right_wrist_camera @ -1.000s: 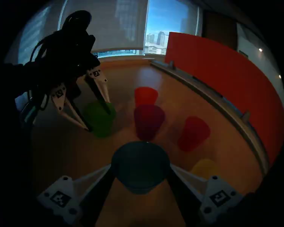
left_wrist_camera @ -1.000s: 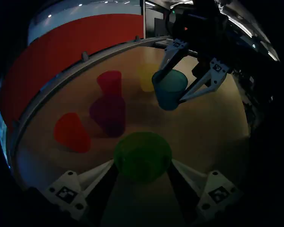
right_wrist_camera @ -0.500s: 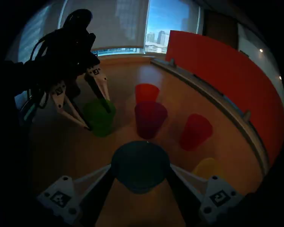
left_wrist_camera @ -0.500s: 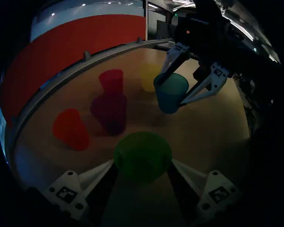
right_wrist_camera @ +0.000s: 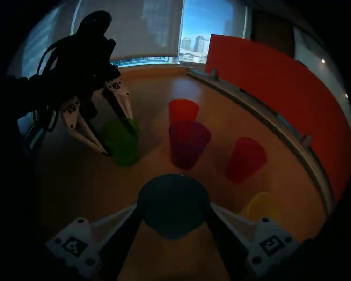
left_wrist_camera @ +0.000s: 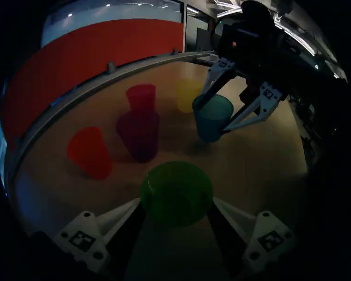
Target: Pour water
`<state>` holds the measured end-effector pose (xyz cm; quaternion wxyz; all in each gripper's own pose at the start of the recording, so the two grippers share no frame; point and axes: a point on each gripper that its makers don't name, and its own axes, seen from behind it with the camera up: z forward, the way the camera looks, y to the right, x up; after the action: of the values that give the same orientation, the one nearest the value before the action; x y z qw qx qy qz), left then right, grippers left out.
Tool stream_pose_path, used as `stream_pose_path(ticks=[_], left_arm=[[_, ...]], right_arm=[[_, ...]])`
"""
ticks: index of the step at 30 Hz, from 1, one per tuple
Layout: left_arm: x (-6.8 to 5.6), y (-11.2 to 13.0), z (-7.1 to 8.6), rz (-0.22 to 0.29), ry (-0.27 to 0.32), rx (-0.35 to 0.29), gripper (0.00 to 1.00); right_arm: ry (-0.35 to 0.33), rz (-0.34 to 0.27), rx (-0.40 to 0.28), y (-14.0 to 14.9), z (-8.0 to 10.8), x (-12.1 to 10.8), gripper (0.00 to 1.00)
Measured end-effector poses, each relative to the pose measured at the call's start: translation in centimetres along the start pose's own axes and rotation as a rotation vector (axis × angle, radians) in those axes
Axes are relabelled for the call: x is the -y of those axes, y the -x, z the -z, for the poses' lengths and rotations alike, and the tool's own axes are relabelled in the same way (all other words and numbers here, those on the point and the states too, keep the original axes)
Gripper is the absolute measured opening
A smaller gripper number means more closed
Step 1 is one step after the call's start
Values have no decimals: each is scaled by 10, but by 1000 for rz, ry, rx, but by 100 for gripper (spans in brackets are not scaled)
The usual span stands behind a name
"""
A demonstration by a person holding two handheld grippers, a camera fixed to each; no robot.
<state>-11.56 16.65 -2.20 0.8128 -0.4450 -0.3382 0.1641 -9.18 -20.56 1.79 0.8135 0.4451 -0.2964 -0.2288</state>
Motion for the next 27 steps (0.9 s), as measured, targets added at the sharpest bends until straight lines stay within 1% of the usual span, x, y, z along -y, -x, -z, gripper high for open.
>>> stream_pose_path(ticks=[15,21,27], left_arm=[[-1,2,2,3,3,1,83],[-1,2,3,2,1,0,83],[0,3,2,3,0,2,83]], right_arm=[[2,-18,9,10,-4,2,91],[5,-40,3,14,-4,1,91],[13,-54,12,23,-3,0,91]])
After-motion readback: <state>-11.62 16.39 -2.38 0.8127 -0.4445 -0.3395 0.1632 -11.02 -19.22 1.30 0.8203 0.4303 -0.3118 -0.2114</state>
